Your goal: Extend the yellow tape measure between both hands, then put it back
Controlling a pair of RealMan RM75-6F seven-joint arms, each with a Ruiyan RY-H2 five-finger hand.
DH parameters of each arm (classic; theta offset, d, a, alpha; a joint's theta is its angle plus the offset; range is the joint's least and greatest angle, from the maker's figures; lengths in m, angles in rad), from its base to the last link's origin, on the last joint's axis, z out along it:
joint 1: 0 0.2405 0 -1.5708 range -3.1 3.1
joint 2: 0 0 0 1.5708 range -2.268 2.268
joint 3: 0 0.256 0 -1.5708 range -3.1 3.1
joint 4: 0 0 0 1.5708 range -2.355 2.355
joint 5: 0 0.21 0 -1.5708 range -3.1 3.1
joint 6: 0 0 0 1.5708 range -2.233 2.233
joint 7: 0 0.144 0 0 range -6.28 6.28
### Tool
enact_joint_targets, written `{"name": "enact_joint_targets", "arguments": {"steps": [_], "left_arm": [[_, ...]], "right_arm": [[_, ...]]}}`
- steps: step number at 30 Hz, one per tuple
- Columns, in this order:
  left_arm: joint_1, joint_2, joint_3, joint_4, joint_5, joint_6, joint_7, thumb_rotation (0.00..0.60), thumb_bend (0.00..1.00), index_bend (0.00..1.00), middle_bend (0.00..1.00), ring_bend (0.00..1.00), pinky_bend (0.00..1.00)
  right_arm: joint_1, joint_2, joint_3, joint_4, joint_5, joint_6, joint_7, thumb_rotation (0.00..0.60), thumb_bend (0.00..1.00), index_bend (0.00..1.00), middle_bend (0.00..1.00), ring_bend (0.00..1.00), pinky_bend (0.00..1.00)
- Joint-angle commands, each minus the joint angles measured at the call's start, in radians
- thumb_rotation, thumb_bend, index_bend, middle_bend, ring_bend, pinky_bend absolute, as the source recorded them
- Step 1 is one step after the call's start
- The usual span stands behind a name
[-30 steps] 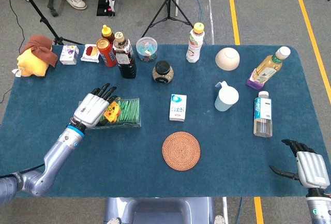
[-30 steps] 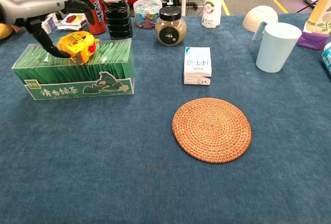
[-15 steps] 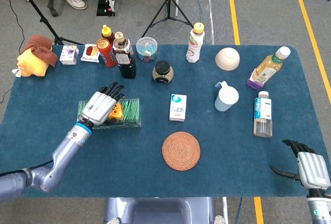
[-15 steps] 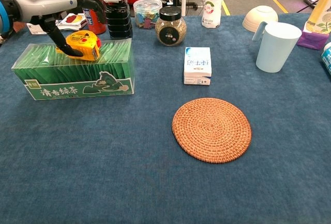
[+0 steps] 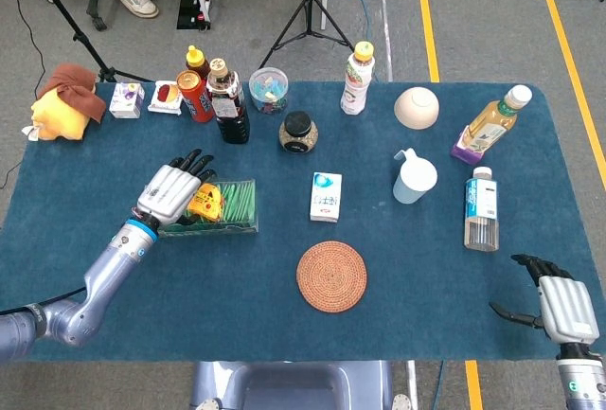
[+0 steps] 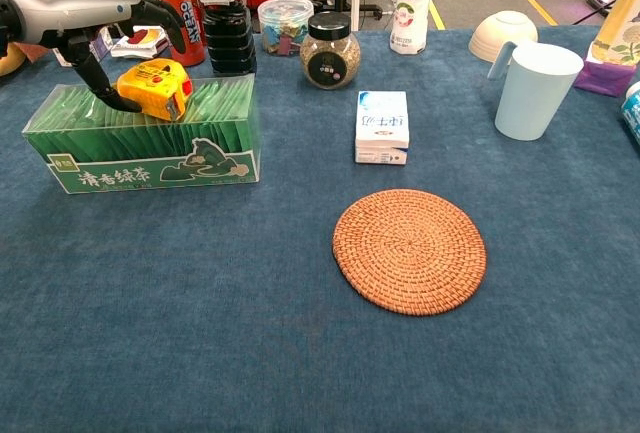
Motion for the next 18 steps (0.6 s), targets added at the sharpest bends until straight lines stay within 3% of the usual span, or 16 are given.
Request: {"name": "enact_joint_targets", "arguments": {"steps": [1,5,9,18], "left_arm": [[-0.01,-0.007,0.002,0.016,-0.001,-0.015,-0.013,0.6,0.16,0.22,0.11,0.02,0.2],[-0.019,-0.016,0.001,0.038,0.001,-0.024,-0.03,0.6,0.16,0.22,0.11,0.02,0.2],[-0.022,-0.018,0.001,0.05,0.009,-0.025,-0.048,0.6,0.16,0.25,0.12,0.09,0.21],[-0.027,-0.002,0.008,0.04,0.005,-0.04,-0.067,0.6,0.18,0.43,0.29,0.27,0.3]], "right_arm": [[-0.002,0.002,0.001,-0.004,0.002,0.003,-0.004,0.359,0.14,0.24,0.3,0.3,0.37],[-0.006,0.004,0.002,-0.008,0.007,0.007,-0.009,0.361,0.14,0.24,0.29,0.3,0.37],[-0.007,0.004,0.002,-0.012,0.011,0.008,-0.013,0.359,0.14,0.24,0.3,0.3,0.37],[-0.005,0.005,0.004,-0.016,0.01,0.007,-0.015,0.359,0.14,0.24,0.29,0.3,0.37]]}}
